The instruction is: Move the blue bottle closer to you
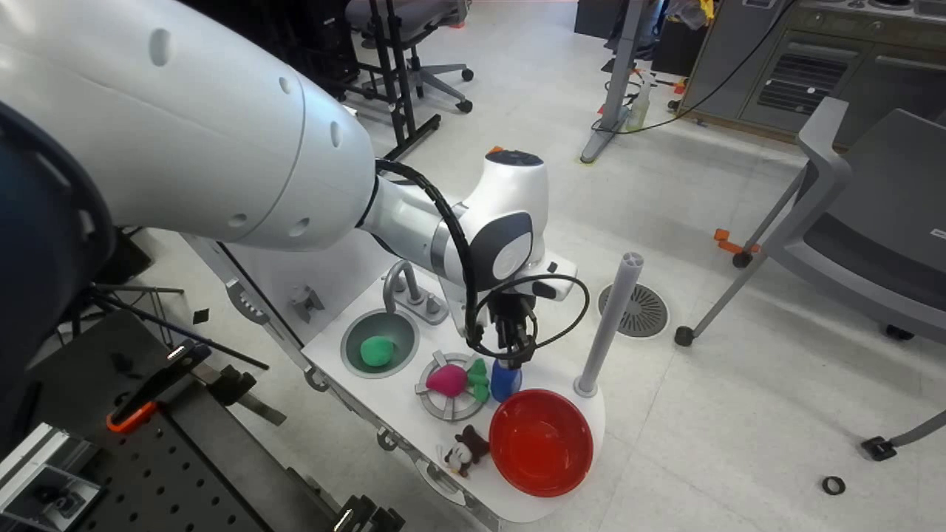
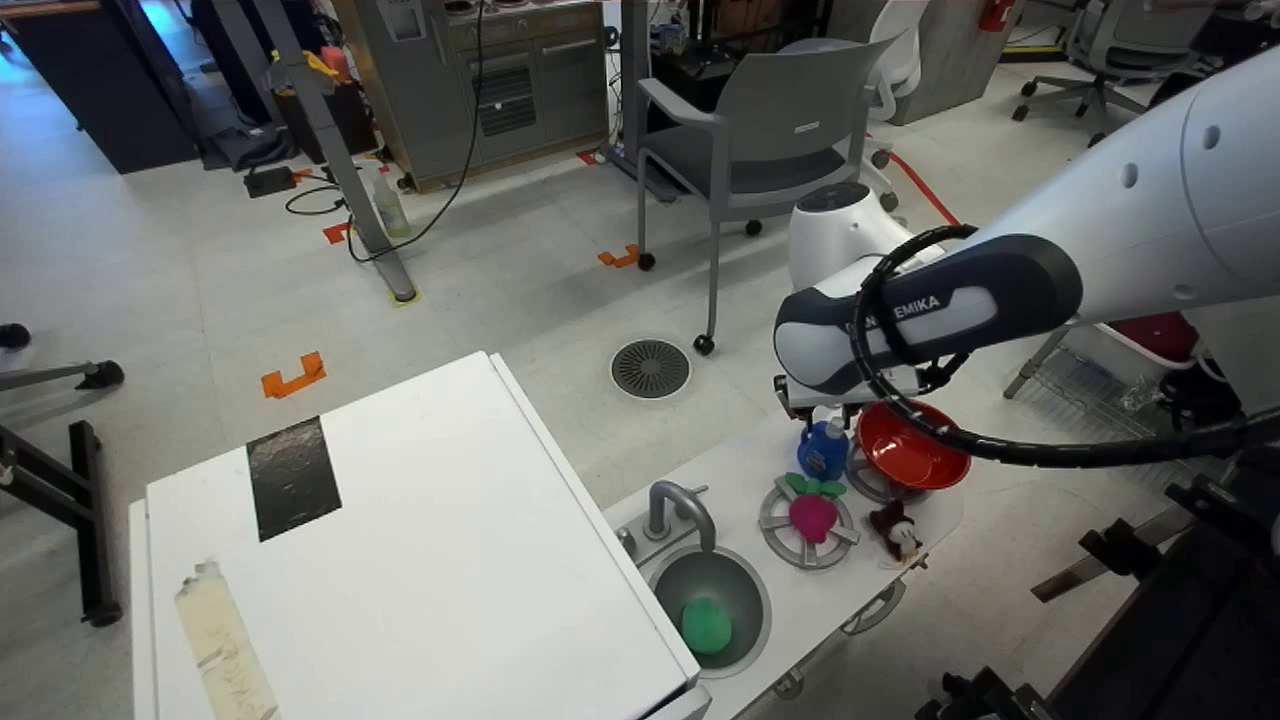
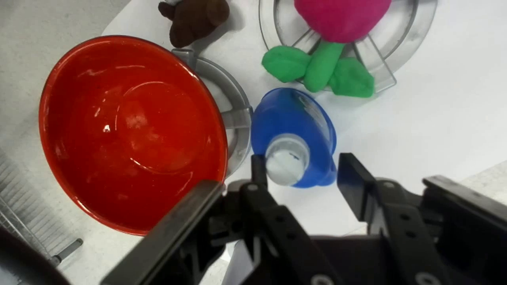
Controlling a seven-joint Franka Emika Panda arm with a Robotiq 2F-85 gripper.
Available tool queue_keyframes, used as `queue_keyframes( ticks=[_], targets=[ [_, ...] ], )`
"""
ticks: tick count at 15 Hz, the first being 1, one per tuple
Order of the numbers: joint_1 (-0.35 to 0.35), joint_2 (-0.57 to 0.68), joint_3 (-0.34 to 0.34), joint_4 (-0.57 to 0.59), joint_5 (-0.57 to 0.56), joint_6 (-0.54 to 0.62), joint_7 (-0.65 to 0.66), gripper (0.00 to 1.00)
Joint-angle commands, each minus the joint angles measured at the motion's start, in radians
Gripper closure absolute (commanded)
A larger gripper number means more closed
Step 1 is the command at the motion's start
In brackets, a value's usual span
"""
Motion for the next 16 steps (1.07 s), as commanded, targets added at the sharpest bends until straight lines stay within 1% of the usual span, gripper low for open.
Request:
queue_keyframes(
  ticks=[1,2,4,5,7,8,10,12,16],
  targets=[
    [-0.013,0.000,0.011,0.032,0.000,-0.049,0.016,0.80],
    [-0.015,0.004,0.008,0.042,0.002,-0.055,0.023,0.87],
    [-0.017,-0.001,0.002,0.050,0.016,-0.071,0.033,0.88],
    [-0.020,-0.011,0.005,0.051,0.021,-0.080,0.036,0.86],
    [-0.018,-0.039,0.014,0.052,0.031,-0.080,0.047,0.92],
    [-0.013,-0.058,0.019,0.044,0.035,-0.072,0.049,0.93],
    [0.007,-0.126,0.042,-0.008,0.043,-0.035,0.038,0.93],
    [0.021,-0.194,0.085,-0.071,0.062,-0.006,0.015,0.92],
    [0.047,-0.307,0.184,-0.268,0.071,0.053,-0.058,0.92]
  ],
)
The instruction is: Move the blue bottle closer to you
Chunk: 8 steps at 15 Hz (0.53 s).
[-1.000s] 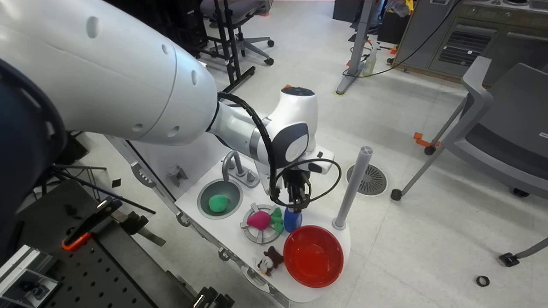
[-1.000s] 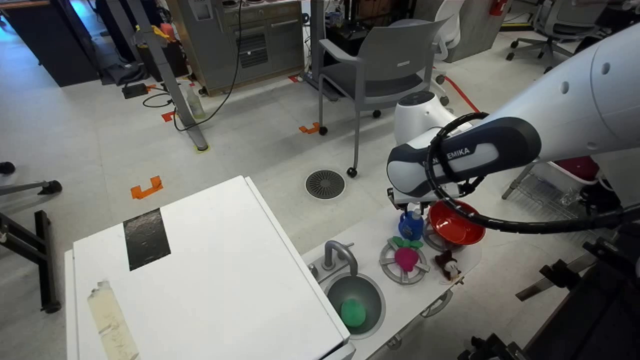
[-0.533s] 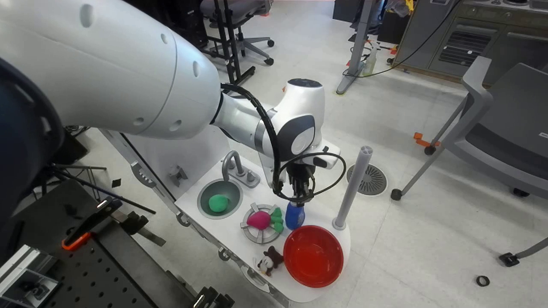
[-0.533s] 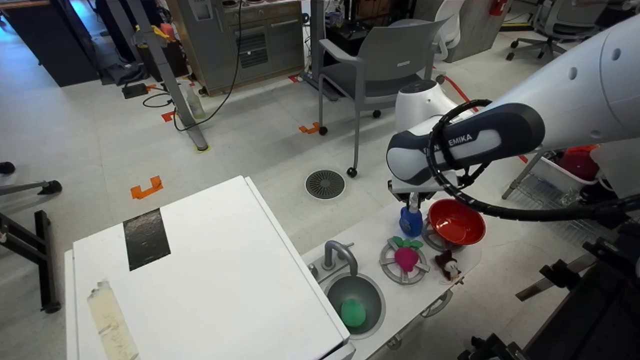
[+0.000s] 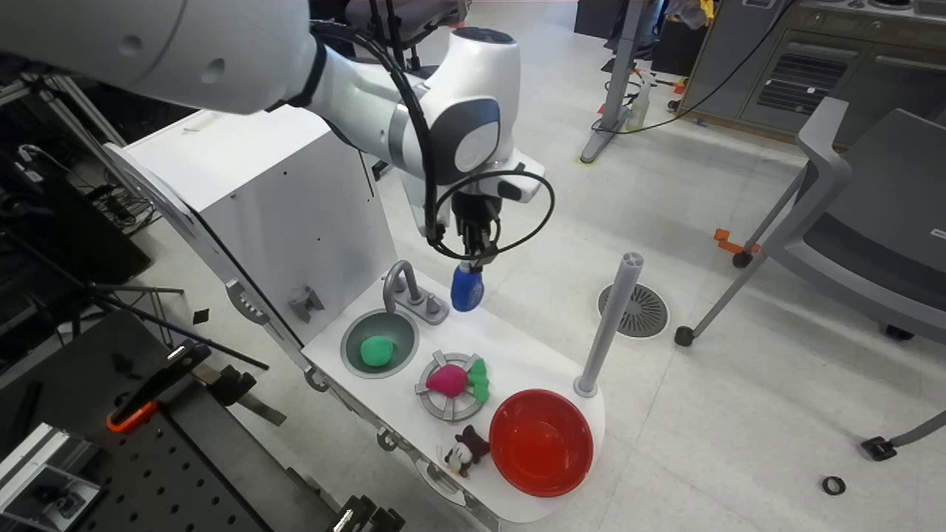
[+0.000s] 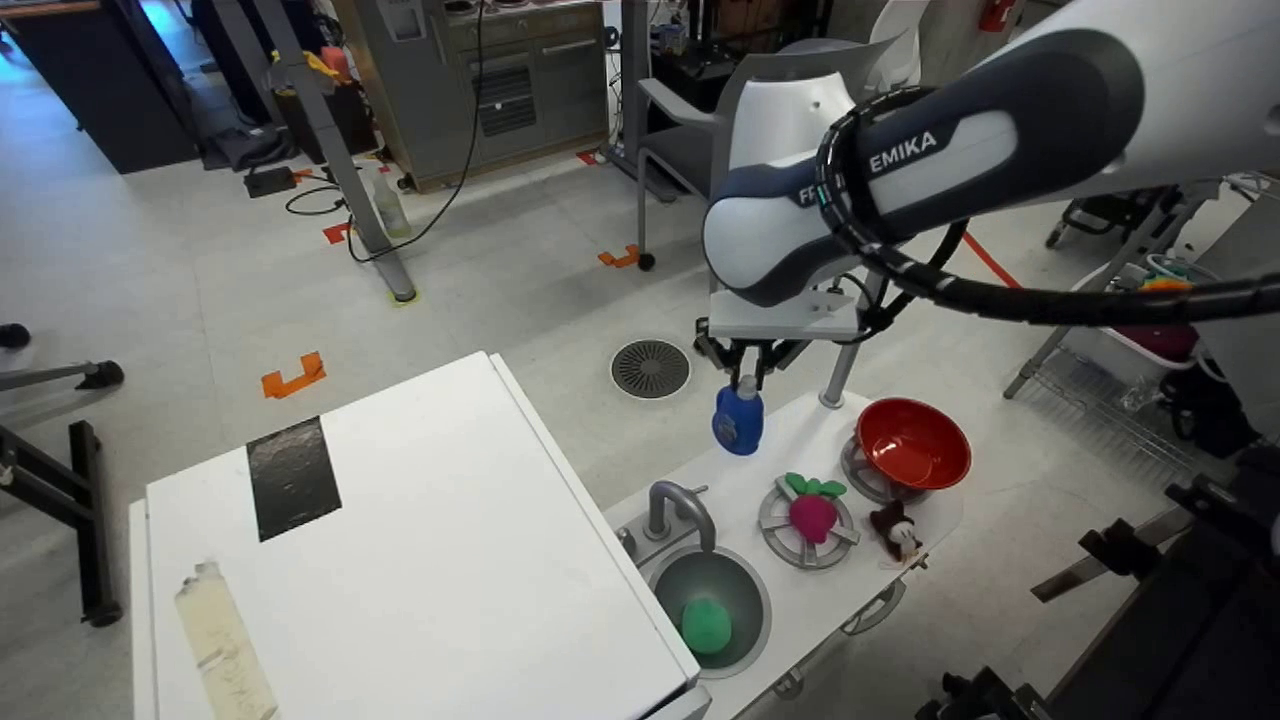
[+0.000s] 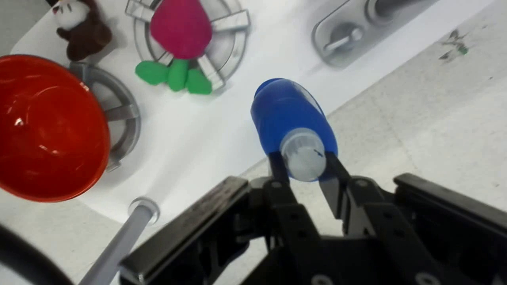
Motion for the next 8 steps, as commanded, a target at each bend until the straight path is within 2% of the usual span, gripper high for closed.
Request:
queue_keyframes(
  ticks=[1,4,5,8],
  targets=[
    [0.017,-0.120,0.073,-0.243,0.017,0.090,-0.076,0.92],
    [0.033,-0.165,0.102,-0.399,0.005,0.150,-0.097,0.88],
    [0.042,-0.175,0.096,-0.452,-0.003,0.166,-0.093,0.84],
    [0.083,-0.206,0.053,-0.601,0.010,0.228,-0.110,0.82]
  ],
)
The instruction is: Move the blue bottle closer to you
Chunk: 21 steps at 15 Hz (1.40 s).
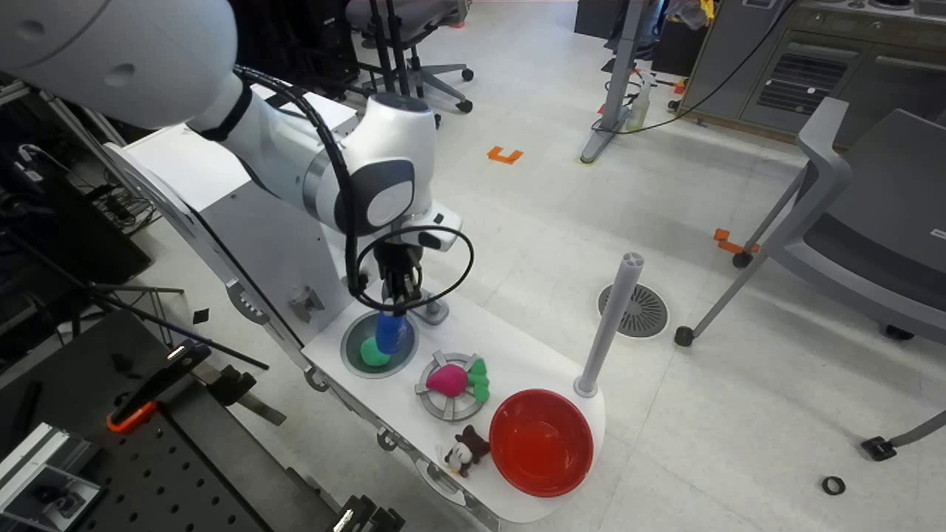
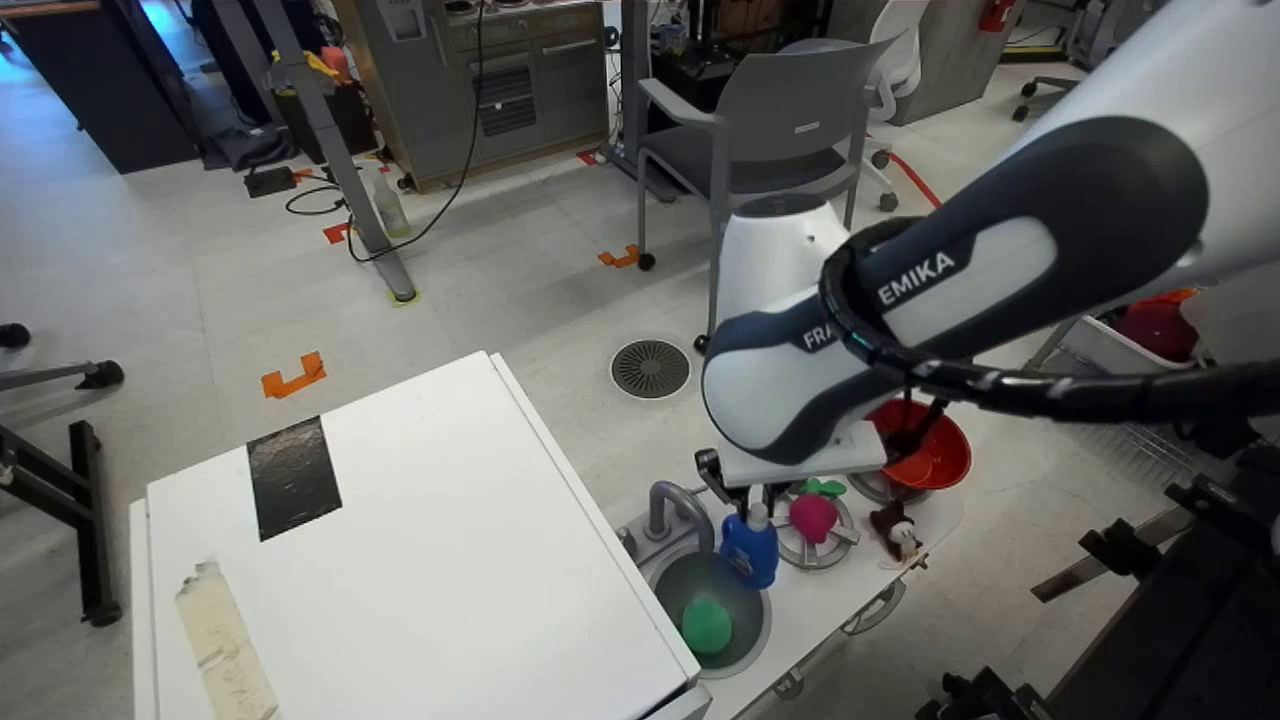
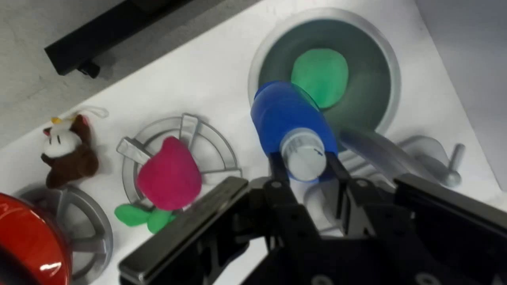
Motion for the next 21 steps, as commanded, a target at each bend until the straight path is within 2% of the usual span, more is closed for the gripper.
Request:
queue_keyframes(
  ticks=[1,5,10,14,20,21],
  targets=[
    [0.033,-0.091,-0.037,-0.236,0.009,0.091,-0.034,0.82],
    [0.057,-0.078,-0.051,-0.342,0.004,0.188,-0.058,0.85],
    [0.107,-0.070,-0.082,-0.403,-0.005,0.356,-0.079,0.86],
    [0.139,-0.067,-0.104,-0.416,0.003,0.441,-0.088,0.89],
    [0.176,-0.018,-0.161,-0.372,0.007,0.472,-0.073,0.88],
    [0.175,-0.014,-0.164,-0.367,0.010,0.463,-0.072,0.48]
  ],
)
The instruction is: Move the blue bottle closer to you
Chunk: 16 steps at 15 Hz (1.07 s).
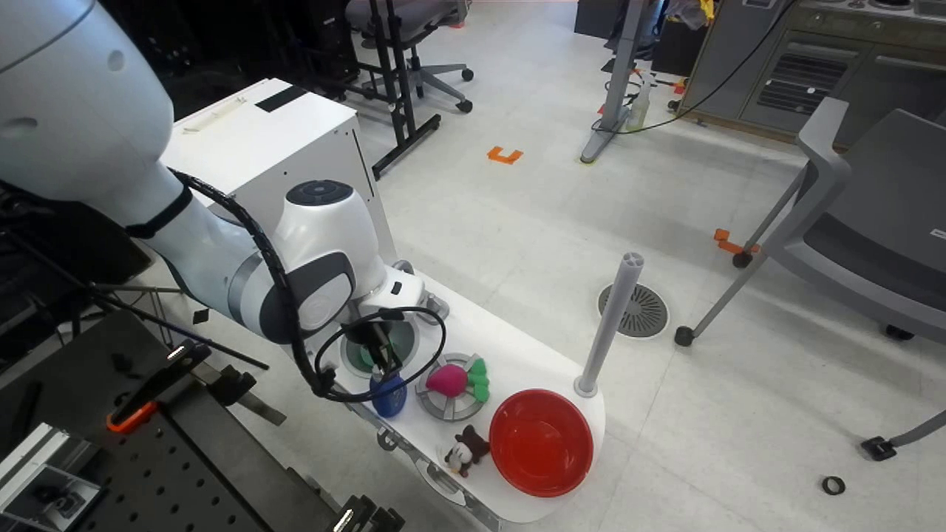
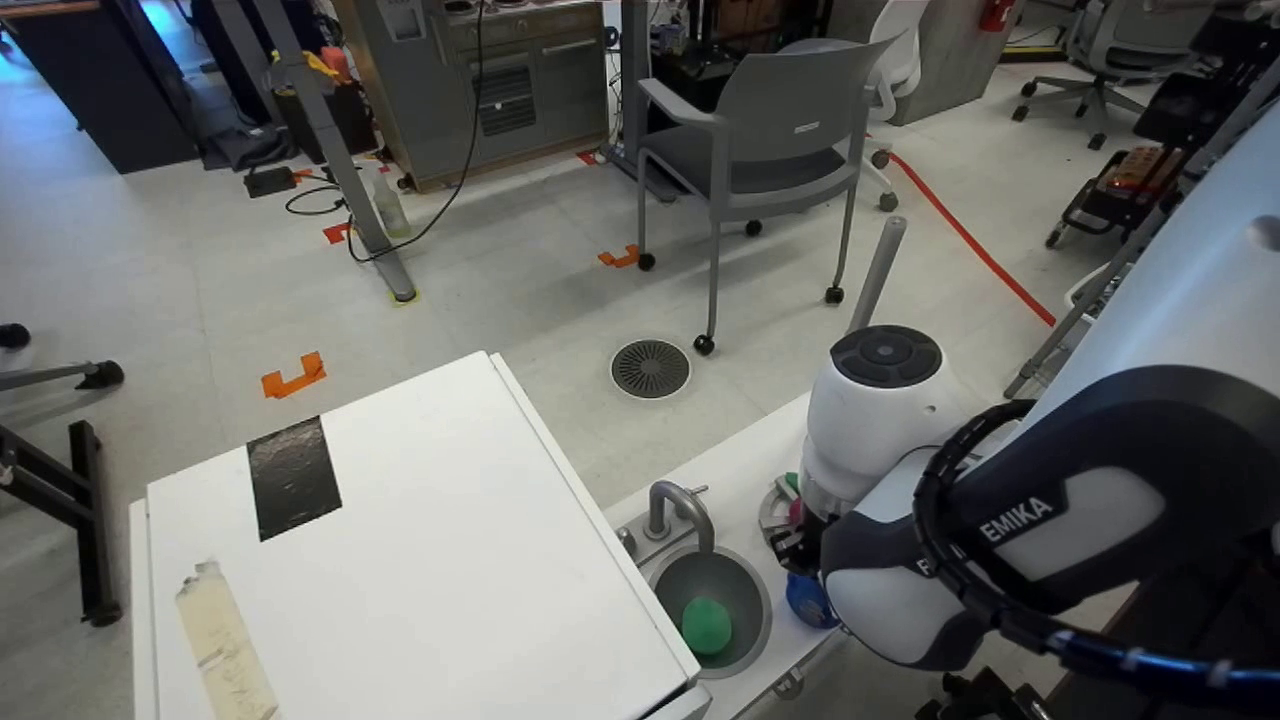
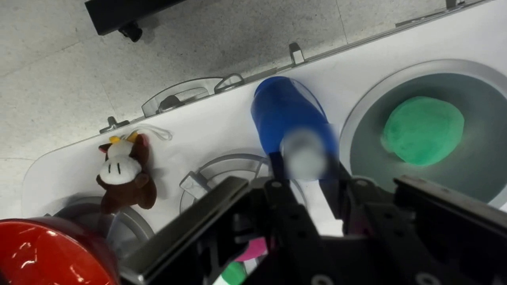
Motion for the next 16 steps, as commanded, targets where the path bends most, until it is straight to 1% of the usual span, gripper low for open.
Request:
queue_keyframes(
  ticks=[1,3,4,5,6,8,10,11,14,15,16],
  targets=[
    [0.021,0.029,-0.031,0.027,0.012,0.009,-0.002,0.46],
    [0.011,0.012,-0.021,0.015,0.016,-0.005,-0.008,0.34],
    [0.002,-0.008,-0.008,0.001,0.019,-0.014,-0.016,0.26],
    [-0.004,-0.024,0.002,-0.011,0.020,-0.026,-0.022,0.20],
    [-0.016,-0.048,0.018,-0.030,0.022,-0.035,-0.032,0.12],
    [-0.042,-0.099,0.053,-0.070,0.025,-0.054,-0.055,0.00],
    [-0.066,-0.171,0.084,-0.127,0.028,-0.108,-0.075,0.00],
    [-0.082,-0.213,0.101,-0.157,0.029,-0.157,-0.085,0.00],
    [-0.152,-0.372,0.156,-0.256,0.039,-0.368,-0.146,0.00],
    [-0.088,-0.236,0.108,-0.151,0.012,-0.272,-0.082,0.00],
    [-0.108,-0.285,0.123,-0.181,0.014,-0.321,-0.099,0.00]
  ],
)
